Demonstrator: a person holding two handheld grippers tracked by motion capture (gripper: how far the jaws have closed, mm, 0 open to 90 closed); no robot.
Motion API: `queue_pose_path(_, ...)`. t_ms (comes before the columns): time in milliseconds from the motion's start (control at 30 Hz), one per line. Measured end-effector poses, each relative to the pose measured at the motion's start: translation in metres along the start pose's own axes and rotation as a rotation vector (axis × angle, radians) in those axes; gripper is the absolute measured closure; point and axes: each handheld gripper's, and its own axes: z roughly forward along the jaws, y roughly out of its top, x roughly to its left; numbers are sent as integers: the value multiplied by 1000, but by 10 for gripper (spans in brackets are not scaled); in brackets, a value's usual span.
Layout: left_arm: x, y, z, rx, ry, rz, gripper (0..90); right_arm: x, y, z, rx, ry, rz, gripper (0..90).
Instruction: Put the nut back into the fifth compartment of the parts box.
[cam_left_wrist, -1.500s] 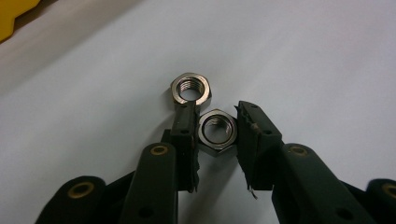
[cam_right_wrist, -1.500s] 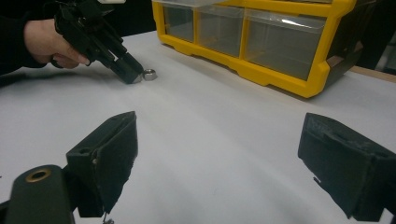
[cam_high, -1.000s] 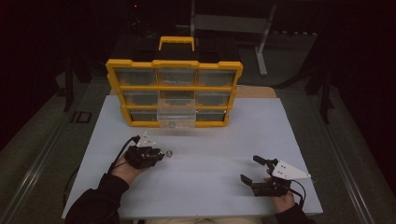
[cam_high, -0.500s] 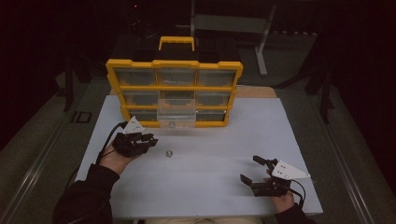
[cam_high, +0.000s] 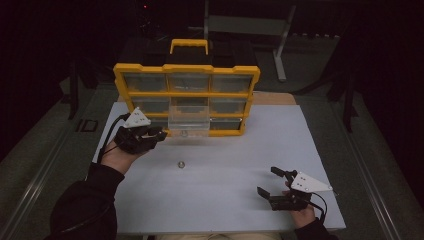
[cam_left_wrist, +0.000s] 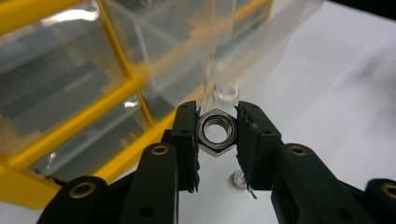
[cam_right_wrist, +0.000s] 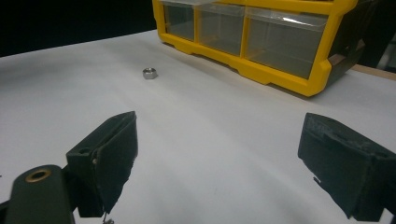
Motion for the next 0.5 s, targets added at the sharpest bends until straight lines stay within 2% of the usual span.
queue_pose_path(167,2,14,-5,-21,9,5,688,0,0,0,1,1,0,122)
queue_pose_path(300,4,36,-7,-54,23,6,688,0,0,0,2,2,0,121)
queue_pose_path(500,1,49,-1,-75,27,3,688,0,0,1,3,5,-1,122)
